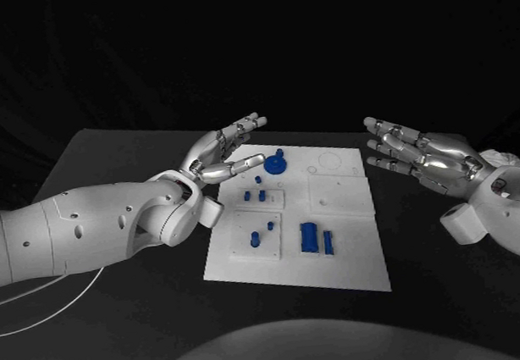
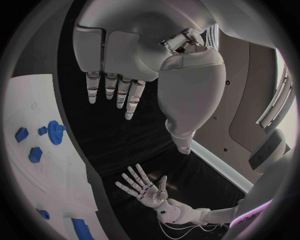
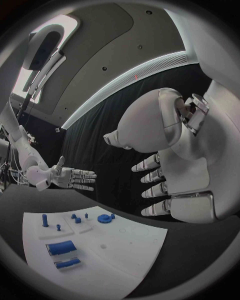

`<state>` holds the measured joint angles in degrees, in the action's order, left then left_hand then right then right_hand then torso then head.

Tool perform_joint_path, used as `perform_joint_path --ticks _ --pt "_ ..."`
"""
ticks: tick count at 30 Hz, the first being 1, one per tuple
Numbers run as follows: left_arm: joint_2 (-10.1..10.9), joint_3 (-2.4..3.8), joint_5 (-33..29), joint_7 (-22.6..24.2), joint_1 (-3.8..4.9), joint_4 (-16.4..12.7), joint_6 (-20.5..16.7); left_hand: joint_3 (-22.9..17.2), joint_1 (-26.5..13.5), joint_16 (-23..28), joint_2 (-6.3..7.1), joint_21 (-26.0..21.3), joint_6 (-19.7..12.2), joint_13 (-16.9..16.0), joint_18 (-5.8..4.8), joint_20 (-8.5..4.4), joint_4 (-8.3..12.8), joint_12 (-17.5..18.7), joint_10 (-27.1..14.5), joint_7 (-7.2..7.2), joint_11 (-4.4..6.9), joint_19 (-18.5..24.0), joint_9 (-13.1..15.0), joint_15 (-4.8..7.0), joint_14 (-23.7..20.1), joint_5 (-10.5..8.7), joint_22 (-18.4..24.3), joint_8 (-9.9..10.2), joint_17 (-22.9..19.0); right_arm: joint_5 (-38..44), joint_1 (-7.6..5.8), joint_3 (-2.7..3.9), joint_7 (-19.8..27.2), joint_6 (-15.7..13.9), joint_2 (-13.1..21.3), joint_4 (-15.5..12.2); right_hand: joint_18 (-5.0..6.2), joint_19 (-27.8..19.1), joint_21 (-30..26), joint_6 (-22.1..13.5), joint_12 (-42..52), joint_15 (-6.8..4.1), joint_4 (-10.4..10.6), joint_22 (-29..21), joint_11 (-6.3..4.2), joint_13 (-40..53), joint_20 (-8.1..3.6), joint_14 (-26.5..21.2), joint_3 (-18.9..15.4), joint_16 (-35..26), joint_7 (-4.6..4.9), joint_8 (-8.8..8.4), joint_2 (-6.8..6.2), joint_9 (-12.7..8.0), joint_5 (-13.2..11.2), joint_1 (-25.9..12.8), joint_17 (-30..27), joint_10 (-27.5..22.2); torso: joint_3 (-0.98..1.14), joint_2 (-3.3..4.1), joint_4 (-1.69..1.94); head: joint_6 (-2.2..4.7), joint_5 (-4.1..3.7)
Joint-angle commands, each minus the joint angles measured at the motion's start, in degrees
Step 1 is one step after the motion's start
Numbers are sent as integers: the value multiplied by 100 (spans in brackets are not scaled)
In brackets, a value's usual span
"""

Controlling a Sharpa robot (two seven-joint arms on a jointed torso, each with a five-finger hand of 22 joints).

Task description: Assemble the parts on the task board

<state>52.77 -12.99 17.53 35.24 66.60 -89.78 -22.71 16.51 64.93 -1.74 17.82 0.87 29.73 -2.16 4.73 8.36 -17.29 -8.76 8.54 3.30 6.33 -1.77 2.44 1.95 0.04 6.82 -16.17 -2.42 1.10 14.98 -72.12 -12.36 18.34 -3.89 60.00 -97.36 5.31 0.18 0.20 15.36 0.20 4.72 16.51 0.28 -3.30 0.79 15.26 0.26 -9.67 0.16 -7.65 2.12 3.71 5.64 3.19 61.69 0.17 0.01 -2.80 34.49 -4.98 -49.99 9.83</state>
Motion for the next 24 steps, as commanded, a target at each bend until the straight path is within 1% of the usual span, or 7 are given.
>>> perform_joint_path --ticks 1,10,11,14,17,18,24 --pt "-14 2 -554 434 6 -16 553 19 -46 101 6 -17 -158 -8 -110 39 -9 54 -87 81 83 85 6 192 -15 -89 234 -5 -64 -407 52 -5 1005 442 7 -16 98 -18 -20 -58 -20 -34 22 -28 -42 -79 -15 -26 -63 -16 -16 -12 24 -133 42 80 -17 -1 32 -42 23 -1 -43" --pt "52 -2 -617 454 6 -88 696 24 -34 172 10 -19 -220 -23 -103 180 -13 41 -146 112 103 164 22 222 -5 -329 413 -17 -109 -442 143 -5 1281 503 -81 31 225 -18 -20 -264 -20 -159 13 -28 -141 -79 -91 -26 -175 -16 -87 -37 166 -348 141 231 -17 -1 40 5 -26 -1 32" --pt "57 -4 -430 252 -1 -59 410 -521 -1998 174 -534 -87 -1093 216 -473 -183 545 310 -359 -330 -130 177 -244 -195 -4 -682 810 242 -110 -317 128 -3 867 266 -68 12 -35 -18 -20 -625 -20 -472 -483 -28 330 -79 -496 -26 193 -16 165 -212 -371 -564 -319 -1720 -17 -1 41 -10 -5 1 20" --pt "34 31 -466 231 -18 -58 341 -1009 -3781 174 -911 -87 -1889 216 -473 -836 1032 876 -854 -330 -633 177 -244 -195 -4 -682 1144 242 -110 -336 145 17 871 198 -92 24 -531 -18 -20 -1031 -20 -472 -991 -28 330 -79 -951 -26 531 -16 765 -212 -371 -564 -319 -3536 -17 -1 46 -17 6 35 -2" --pt "-24 118 -554 177 -61 -55 171 -1651 -4901 174 -1269 -87 -2331 216 -473 -836 1305 876 -854 -330 -633 177 -244 -195 -4 -682 1617 242 -110 -383 187 66 882 27 -150 53 -531 -18 -20 -1536 -20 -472 -1651 -28 330 -79 -1526 -26 967 -16 765 -212 -371 -564 -319 -4577 -17 -1 59 -35 33 120 -57" --pt "-67 183 -620 138 -93 -53 44 -1651 -5289 174 -1782 -87 -2486 216 -473 -836 1729 876 -854 -330 -633 177 -244 -195 -4 -682 1617 242 -110 -418 219 103 890 -100 -193 74 -531 -18 -20 -1536 -20 -472 -1651 -28 330 -79 -1526 -26 967 -16 765 -212 -371 -564 -319 -4969 -17 -1 69 -48 54 184 -98" --pt "-323 568 -1011 -98 -283 -41 -711 -1651 -6059 174 -1782 -87 -2973 216 -473 -836 1729 876 -854 -330 -633 177 -244 -195 -4 -682 1617 242 -110 -626 407 321 939 -855 -451 202 -531 -18 -20 -1536 -20 -472 -1651 -28 330 -79 -1526 -26 967 -16 765 -212 -371 -564 -319 -5737 -17 -1 127 -125 175 561 -340"
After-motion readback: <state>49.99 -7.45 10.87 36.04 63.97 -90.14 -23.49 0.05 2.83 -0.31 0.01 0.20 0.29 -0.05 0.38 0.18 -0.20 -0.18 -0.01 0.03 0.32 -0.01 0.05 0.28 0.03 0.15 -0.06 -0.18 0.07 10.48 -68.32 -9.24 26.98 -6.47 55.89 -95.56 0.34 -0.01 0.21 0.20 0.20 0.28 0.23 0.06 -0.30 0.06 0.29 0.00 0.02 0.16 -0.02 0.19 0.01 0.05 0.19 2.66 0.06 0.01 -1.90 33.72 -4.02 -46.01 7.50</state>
